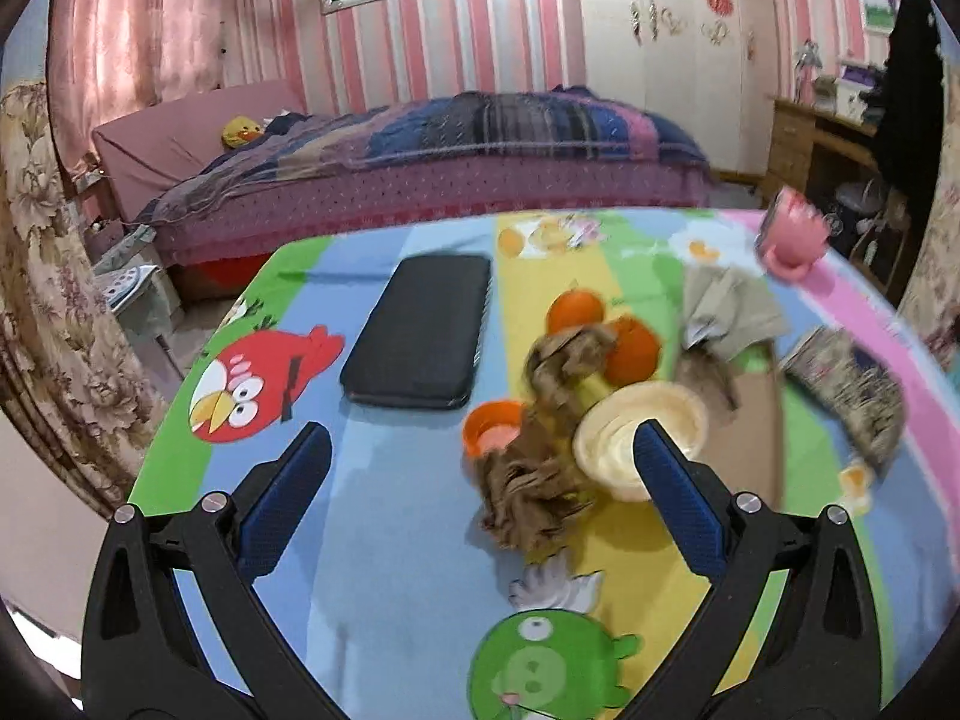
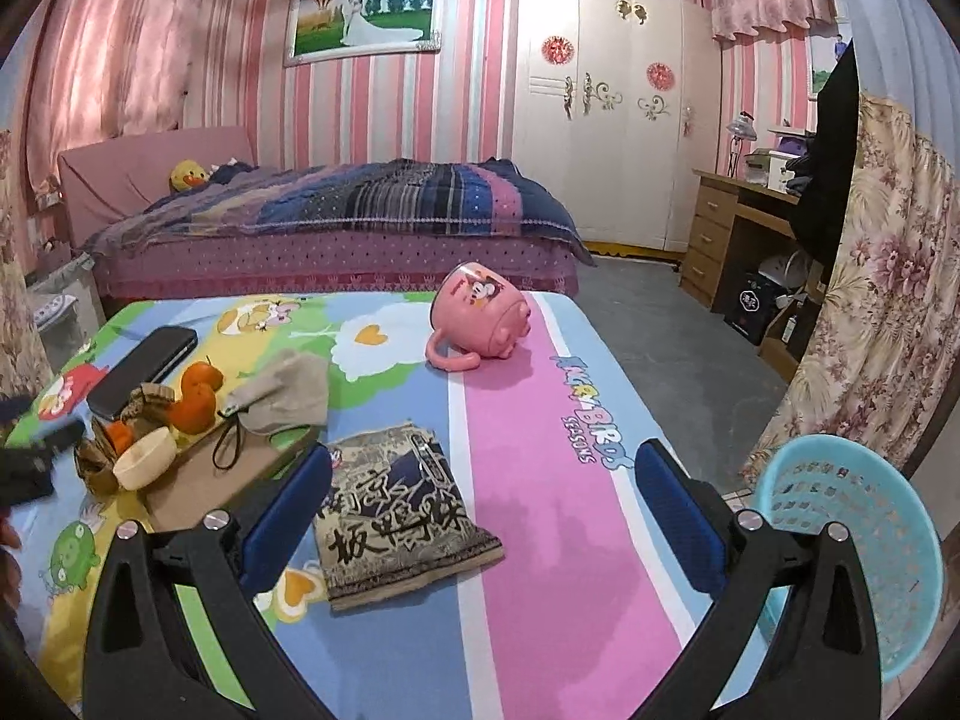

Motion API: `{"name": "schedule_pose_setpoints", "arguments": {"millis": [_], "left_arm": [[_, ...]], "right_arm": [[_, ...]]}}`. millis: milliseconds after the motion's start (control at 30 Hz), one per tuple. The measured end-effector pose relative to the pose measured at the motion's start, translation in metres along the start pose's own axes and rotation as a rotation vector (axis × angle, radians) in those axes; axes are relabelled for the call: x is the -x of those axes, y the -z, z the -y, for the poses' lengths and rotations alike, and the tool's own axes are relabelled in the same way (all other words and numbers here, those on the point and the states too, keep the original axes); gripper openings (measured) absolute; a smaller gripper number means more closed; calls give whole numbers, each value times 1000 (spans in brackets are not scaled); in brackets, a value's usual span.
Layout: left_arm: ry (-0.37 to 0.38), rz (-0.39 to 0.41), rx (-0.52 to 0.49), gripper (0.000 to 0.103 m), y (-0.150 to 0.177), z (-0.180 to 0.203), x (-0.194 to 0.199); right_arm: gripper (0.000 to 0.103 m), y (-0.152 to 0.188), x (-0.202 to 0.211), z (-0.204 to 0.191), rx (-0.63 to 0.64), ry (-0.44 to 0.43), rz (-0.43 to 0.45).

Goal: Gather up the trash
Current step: 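Grasp crumpled brown paper with the left tool while the right tool grasps the printed snack bag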

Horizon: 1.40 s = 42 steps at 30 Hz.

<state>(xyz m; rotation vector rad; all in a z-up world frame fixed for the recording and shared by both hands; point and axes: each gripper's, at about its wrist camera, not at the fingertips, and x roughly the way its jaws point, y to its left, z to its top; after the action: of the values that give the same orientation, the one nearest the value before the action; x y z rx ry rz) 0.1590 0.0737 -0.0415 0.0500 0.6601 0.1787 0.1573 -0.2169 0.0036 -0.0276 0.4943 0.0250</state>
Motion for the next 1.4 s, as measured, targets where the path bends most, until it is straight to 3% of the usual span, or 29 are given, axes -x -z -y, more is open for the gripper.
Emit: {"name": "schedule_pose_setpoints", "arguments": {"millis": [100, 200, 300, 433, 633, 900, 1133, 1233, 1400], "left_arm": [[17, -38, 52, 94, 3, -10, -11], [79, -84, 101, 79, 4, -16, -24], [134, -129, 79, 64, 8, -7, -31], [156, -120, 36, 40, 9, 4, -24], [93, -59, -12, 37, 2, 12, -5], [87, 52, -6, 37, -15, 12, 29], [101, 37, 13, 37, -22, 18, 28], [117, 38, 29, 37, -25, 20, 29], [129, 59, 21, 37, -28, 30, 37]], "right_arm": [[99, 1, -9, -5, 29, 15, -43], [99, 5, -15, -6, 54, 15, -73], [99, 6, -17, -5, 53, 6, -80], [99, 7, -17, -5, 44, -23, -86], [99, 14, -28, -13, 60, -59, -117], [98, 22, -51, -23, 58, -74, -202], [87, 28, -74, -20, 46, -76, -306], [76, 32, -80, -20, 43, -103, -345], [71, 34, -82, -23, 49, -110, -357]]}}
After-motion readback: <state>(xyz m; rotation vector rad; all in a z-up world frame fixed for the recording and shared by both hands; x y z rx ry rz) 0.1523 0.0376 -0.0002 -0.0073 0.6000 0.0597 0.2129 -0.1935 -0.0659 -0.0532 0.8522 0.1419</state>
